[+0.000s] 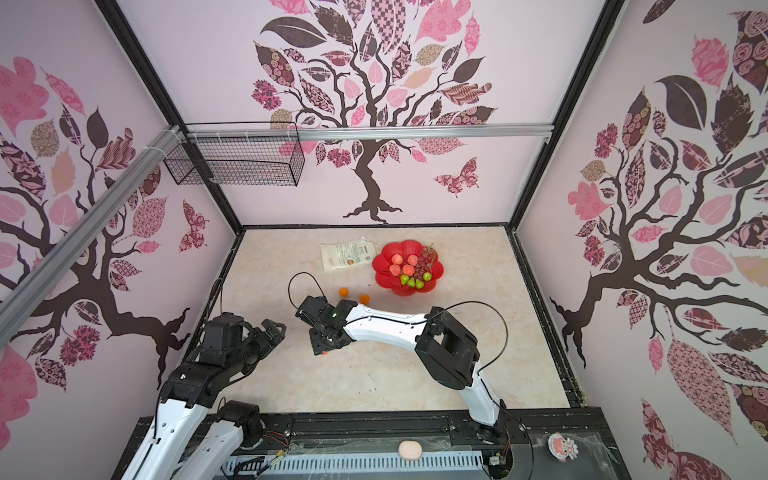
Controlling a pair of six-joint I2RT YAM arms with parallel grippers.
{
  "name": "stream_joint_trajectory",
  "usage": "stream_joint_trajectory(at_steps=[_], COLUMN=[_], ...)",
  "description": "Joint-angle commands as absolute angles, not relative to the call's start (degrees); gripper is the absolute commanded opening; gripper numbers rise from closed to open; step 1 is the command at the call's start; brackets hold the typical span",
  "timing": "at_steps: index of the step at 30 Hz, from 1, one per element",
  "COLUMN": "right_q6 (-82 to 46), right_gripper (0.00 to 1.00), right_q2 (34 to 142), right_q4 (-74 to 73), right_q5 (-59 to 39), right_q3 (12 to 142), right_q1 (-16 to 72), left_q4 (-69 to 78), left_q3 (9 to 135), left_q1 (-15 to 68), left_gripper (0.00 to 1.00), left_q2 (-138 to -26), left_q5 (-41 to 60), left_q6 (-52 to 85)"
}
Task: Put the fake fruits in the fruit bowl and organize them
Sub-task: 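Lower the right gripper and close it on the stemmed peach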
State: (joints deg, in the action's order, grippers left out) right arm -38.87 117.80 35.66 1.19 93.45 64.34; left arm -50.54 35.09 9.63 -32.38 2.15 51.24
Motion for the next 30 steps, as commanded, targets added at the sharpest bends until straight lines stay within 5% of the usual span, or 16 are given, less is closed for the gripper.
stream_joint_trajectory(at_steps=[1, 30], right_q6=[-40.45, -41.51], right_gripper=[0.55, 0.59], right_q2=[121.09, 130.3], right_q4=[37.88, 39.5], right_q5=[1.05, 3.9], right_q3=[96.02, 102.82], right_q1=[65.04, 65.3], left_q4=[-48.79, -46.14], left_q3=[33.62, 33.13], left_q1=[9.16, 10.04], left_gripper=[0.98, 0.98], left_q2=[-32.07, -33.66], left_q5=[4.12, -1.05], left_q6=[51.9, 51.85])
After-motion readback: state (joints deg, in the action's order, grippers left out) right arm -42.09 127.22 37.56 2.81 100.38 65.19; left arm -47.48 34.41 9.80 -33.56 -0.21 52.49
